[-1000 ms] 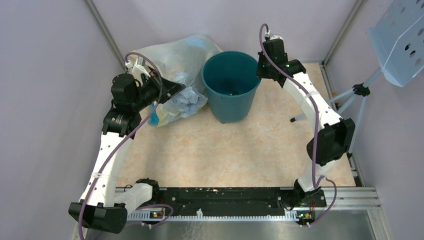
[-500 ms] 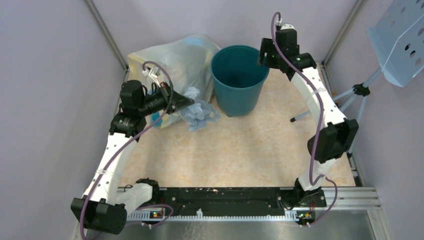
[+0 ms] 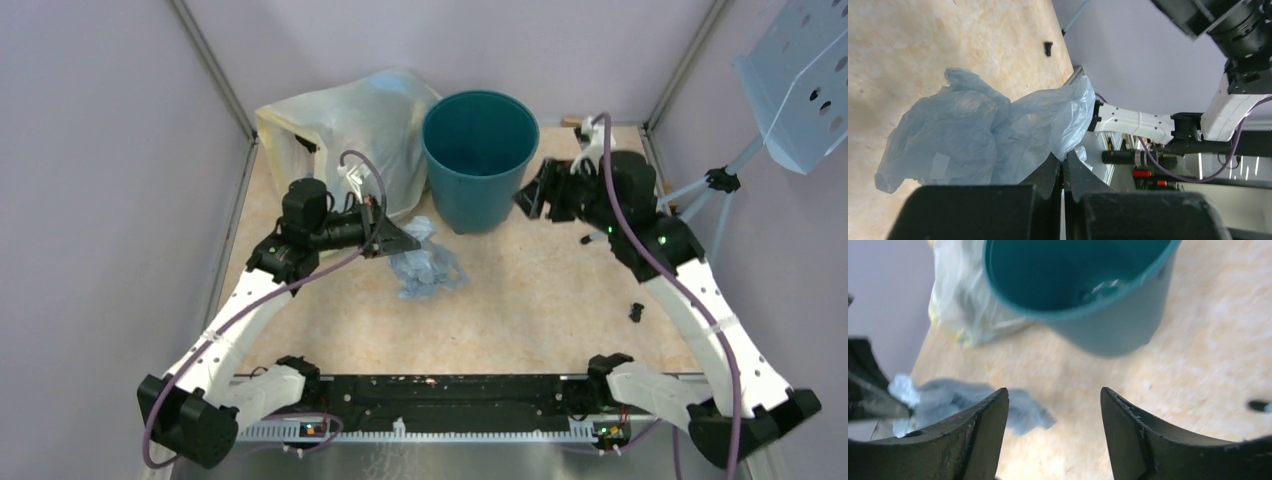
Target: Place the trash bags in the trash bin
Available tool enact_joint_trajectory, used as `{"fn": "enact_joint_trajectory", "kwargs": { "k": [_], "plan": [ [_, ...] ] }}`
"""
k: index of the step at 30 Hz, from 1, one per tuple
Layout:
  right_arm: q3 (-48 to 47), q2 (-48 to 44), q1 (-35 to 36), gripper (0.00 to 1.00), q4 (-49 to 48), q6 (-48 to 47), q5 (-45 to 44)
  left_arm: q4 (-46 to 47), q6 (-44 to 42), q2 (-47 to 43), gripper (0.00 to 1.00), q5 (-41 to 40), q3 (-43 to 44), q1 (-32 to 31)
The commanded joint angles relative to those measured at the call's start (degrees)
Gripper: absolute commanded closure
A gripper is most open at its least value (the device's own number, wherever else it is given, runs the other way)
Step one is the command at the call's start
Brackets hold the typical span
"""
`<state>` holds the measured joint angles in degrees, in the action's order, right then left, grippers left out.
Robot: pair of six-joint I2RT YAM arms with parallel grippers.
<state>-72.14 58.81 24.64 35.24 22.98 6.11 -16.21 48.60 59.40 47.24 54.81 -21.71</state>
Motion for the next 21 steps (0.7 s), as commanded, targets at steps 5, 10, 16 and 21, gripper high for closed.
{"fn": "enact_joint_trajectory", "kwargs": {
  "k": [5, 10, 16, 21],
  "plan": [
    [25.87, -18.63, 3.21, 0.36, -8.37, 10.55, 12.36, 7.10, 2.97, 6.36, 1.00, -5.74, 4.63, -13.23],
    [30.29, -24.21, 3.35, 0.28, -11.87, 3.58, 19.48, 14.55, 9.64, 9.78, 1.00, 0.05, 9.58, -14.92],
    [29.45, -20.47, 3.39, 0.27, -9.17, -0.25, 18.72, 17.58, 11.34, 12.51, 1.00, 4.76, 17.30, -15.64],
    [26.63, -16.00, 3.39, 0.61, -9.04, -1.87, 19.24, 11.68, 9.16, 16.42, 1.00, 9.25, 26.00, -15.66]
  ]
}}
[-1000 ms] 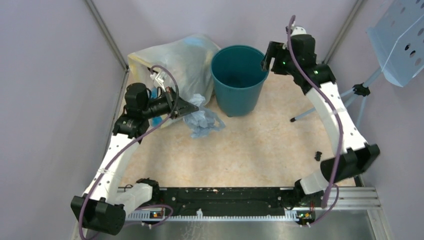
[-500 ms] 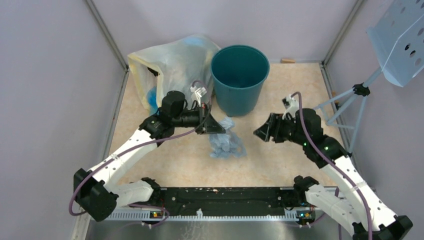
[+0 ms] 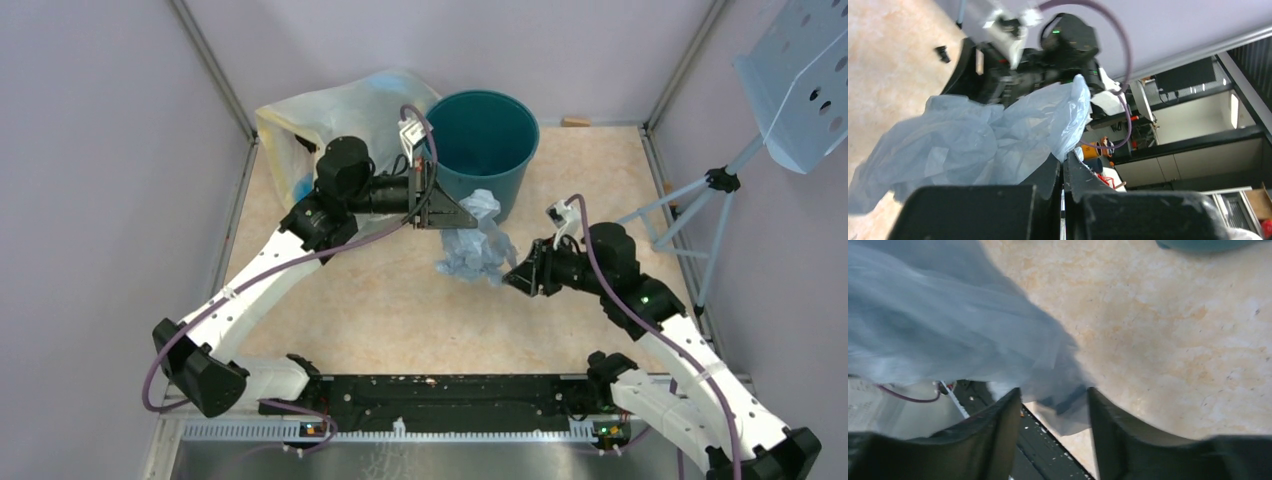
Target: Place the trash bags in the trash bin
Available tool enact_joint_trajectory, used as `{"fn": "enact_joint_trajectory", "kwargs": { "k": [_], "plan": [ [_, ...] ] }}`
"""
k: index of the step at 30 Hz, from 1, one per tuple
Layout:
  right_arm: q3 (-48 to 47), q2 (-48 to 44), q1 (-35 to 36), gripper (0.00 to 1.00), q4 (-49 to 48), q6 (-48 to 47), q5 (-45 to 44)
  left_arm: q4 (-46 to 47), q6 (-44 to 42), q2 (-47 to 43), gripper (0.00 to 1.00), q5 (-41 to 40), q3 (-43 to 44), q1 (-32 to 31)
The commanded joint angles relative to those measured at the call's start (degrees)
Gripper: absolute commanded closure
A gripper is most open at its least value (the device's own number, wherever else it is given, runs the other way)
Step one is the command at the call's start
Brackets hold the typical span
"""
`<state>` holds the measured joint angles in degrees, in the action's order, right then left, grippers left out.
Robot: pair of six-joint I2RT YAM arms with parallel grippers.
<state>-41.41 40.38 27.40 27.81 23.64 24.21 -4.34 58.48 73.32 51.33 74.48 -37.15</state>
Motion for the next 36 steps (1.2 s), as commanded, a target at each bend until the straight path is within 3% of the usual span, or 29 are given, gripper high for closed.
{"fn": "enact_joint_trajectory", "kwargs": {
  "k": [1, 4, 5, 8, 10, 13, 16, 18, 23, 27, 36],
  "plan": [
    [-4.64, 3.07, 0.64, 0.69, -1.69, -2.58, 1.11, -0.22, -0.36, 3.12, 1.00, 6.07, 6.98, -0.22],
    [-6.17, 4.33, 0.57, 0.98, -1.53, -2.95, 0.39, -0.56, -0.52, 3.92, 1.00, 7.29, 7.97, -0.25],
    [-6.67, 4.68, 0.59, 1.00, -1.20, -2.89, 0.12, -1.50, -1.42, 3.93, 1.00, 6.75, 8.29, -0.21],
    [-7.59, 5.27, 0.64, 1.00, 1.00, -2.94, -2.78, -9.91, -8.17, 4.18, 1.00, 1.07, 10.34, -0.06],
    [-7.91, 5.12, 0.63, 1.00, 4.86, -2.35, -8.87, -23.05, -15.45, 4.62, 1.00, -6.73, 13.07, 0.31],
    [-9.00, 4.29, 0.64, 1.00, 12.51, -0.43, -24.46, -39.43, -24.41, 5.03, 1.00, -22.74, 15.35, 1.38],
    [-10.57, 2.79, 0.53, 1.00, 20.25, 4.53, -42.69, -47.58, -26.50, 2.82, 1.00, -38.09, 12.13, 3.96],
    [-11.21, 1.87, 0.16, 1.00, 22.89, 8.00, -49.16, -48.53, -25.88, -0.46, 1.00, -44.26, 7.25, 6.84],
    [-12.53, 2.39, -0.06, 1.00, 23.73, 10.14, -52.67, -46.64, -23.89, -8.41, 1.00, -48.23, -4.94, 16.09],
    [-14.15, 4.24, -0.07, 1.00, 24.94, 10.66, -53.32, -46.73, -22.41, -9.95, 1.00, -52.61, -8.89, 17.25],
    [-16.08, 6.55, -0.06, 1.00, 23.30, 6.45, -50.89, -44.65, -23.03, -7.15, 1.00, -49.30, -9.37, 17.30]
  ]
}}
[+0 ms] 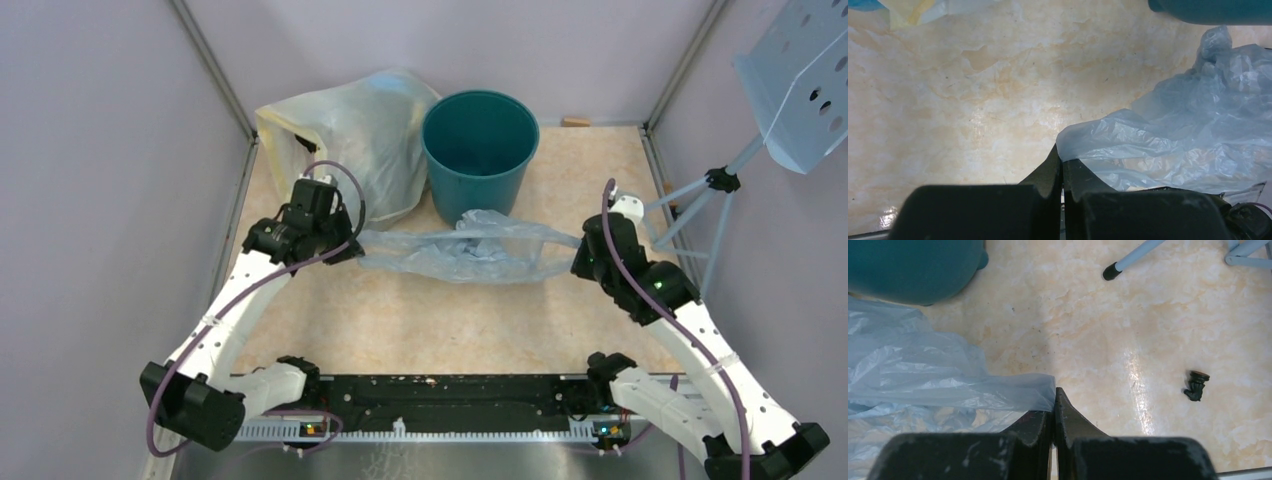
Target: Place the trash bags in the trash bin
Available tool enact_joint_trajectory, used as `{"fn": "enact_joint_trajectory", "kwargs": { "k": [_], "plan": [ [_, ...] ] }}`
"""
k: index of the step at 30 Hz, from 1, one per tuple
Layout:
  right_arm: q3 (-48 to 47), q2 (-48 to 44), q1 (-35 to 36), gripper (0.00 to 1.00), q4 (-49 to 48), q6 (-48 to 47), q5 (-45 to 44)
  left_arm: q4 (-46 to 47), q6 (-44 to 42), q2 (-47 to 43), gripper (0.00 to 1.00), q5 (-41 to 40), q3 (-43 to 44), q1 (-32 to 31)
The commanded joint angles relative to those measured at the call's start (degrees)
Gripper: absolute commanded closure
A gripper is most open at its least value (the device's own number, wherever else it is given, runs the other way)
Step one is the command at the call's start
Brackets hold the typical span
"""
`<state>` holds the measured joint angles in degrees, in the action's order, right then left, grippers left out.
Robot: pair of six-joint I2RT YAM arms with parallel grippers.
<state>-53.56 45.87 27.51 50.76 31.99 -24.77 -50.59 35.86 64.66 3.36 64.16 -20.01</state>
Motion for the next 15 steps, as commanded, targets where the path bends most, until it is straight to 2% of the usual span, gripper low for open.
{"fn": "enact_joint_trajectory", "kwargs": {
  "k": [1, 4, 6, 8, 9, 11, 15],
  "plan": [
    [-4.82, 2.21, -0.45, 1.00, 2.82, -0.99, -4.97, 0.20, -0.27, 1.91, 1.00, -4.14, 1.96, 0.15],
    [-8.01, 8.43, -4.57, 1.00, 11.31, 3.41, -12.47, -7.47, 2.47, 3.69, 1.00, -16.41, 6.06, 1.33],
    [-8.89, 11.35, -8.04, 1.00, 12.98, 3.45, -12.15, -10.94, 4.05, 4.59, 1.00, -21.86, 7.63, 3.06],
    [-8.19, 11.67, -8.71, 1.00, 9.72, 0.19, -8.29, -11.13, 3.23, 5.19, 1.00, -22.64, 7.69, 3.48],
    [-7.49, 11.17, -8.69, 1.00, 7.22, -1.96, -4.70, -10.28, 2.63, 5.35, 1.00, -21.15, 7.45, 3.49],
    [-6.35, 9.68, -8.65, 1.00, 1.33, -5.33, 3.77, -7.88, 1.15, 5.30, 1.00, -12.79, 6.81, 3.53],
    [-5.06, 7.40, -8.68, 1.00, -5.23, -9.02, 21.18, 3.44, -2.76, 3.93, 1.00, 12.53, 3.70, 3.46]
  ]
}}
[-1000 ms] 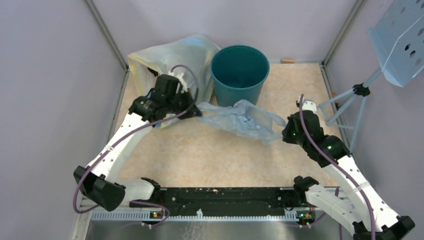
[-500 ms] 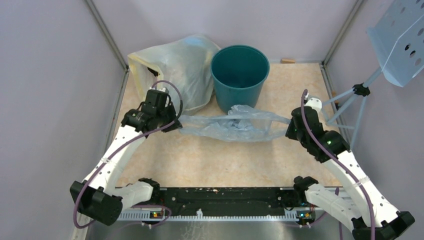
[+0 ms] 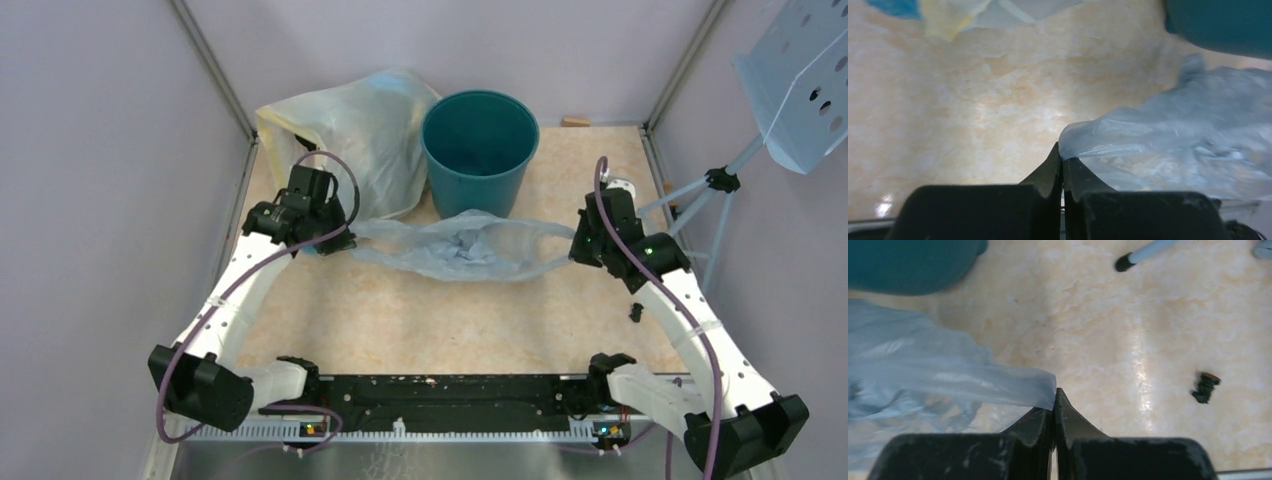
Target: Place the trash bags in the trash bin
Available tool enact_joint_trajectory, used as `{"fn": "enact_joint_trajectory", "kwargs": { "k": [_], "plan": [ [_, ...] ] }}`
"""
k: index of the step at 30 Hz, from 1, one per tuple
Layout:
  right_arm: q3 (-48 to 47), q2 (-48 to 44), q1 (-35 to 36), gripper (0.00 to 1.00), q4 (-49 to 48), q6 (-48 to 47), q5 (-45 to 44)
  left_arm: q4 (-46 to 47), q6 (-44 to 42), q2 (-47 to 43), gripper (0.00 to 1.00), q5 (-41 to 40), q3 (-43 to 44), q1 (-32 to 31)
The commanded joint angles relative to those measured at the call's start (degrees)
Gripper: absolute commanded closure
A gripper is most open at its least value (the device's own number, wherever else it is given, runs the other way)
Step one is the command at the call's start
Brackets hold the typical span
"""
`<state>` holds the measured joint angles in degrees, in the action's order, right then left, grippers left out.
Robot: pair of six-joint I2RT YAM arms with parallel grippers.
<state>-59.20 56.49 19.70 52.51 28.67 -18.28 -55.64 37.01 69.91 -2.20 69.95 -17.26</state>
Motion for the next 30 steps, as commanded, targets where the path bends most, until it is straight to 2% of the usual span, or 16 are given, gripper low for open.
{"fn": "enact_joint_trajectory", "kwargs": {
  "k": [1, 3, 4, 5, 7, 8, 10, 13, 18, 20, 23, 26, 30],
  "plan": [
    [1.10, -3.49, -0.89, 1.00, -8.13, -6.02, 19.73, 13.36, -3.38, -1.94, 1.00, 24.08, -3.78, 0.66],
    [2.32, -4.02, -0.88, 0.99, -10.36, -7.02, 26.75, 20.54, 0.59, -2.91, 1.00, 32.79, -7.24, 0.61],
    [3.04, -4.38, -0.88, 0.94, -11.32, -7.26, 29.59, 23.81, 2.98, -3.26, 1.00, 35.73, -8.34, 0.38],
    [3.44, -4.59, -0.89, 0.85, -11.93, -7.75, 31.61, 27.25, 4.88, -3.48, 1.00, 38.28, -9.37, -0.07],
    [3.63, -5.21, -0.87, 0.56, -12.36, -8.75, 33.69, 31.16, 7.07, -3.42, 1.00, 40.57, -9.79, -1.61],
    [3.72, -5.63, -0.82, 0.47, -12.69, -9.37, 34.14, 32.27, 7.60, -3.27, 1.00, 40.90, -9.57, -2.28],
    [3.49, -6.23, -0.65, 0.39, -12.91, -10.24, 33.04, 32.94, 8.33, -2.42, 1.00, 40.84, -9.19, -3.30],
    [1.61, -5.86, 1.02, 0.33, -12.26, -12.22, 28.94, 32.67, 9.40, -0.16, 1.00, 42.27, -9.43, -3.65],
    [-2.67, -3.15, 9.49, 0.33, -11.01, -15.89, 18.79, 30.77, 8.27, 1.67, 1.00, 40.81, -8.67, -3.70],
    [-3.57, -2.28, 10.96, 0.38, -11.38, -15.11, 15.76, 31.13, 8.42, 1.93, 1.00, 40.92, -8.48, -3.70],
    [-5.03, -1.36, 12.22, 0.39, -11.81, -13.84, 10.52, 30.35, 8.13, 2.84, 1.00, 41.31, -8.20, -3.74],
    [-4.80, -1.84, 12.35, 0.40, -15.38, -13.93, 12.82, 30.34, 8.17, 3.33, 1.00, 41.96, -8.32, -3.74],
    [-0.12, -1.30, 12.53, 0.50, -21.63, -12.74, 21.82, 30.72, 7.72, 3.63, 1.00, 42.42, -8.09, -3.69]
  ]
}}
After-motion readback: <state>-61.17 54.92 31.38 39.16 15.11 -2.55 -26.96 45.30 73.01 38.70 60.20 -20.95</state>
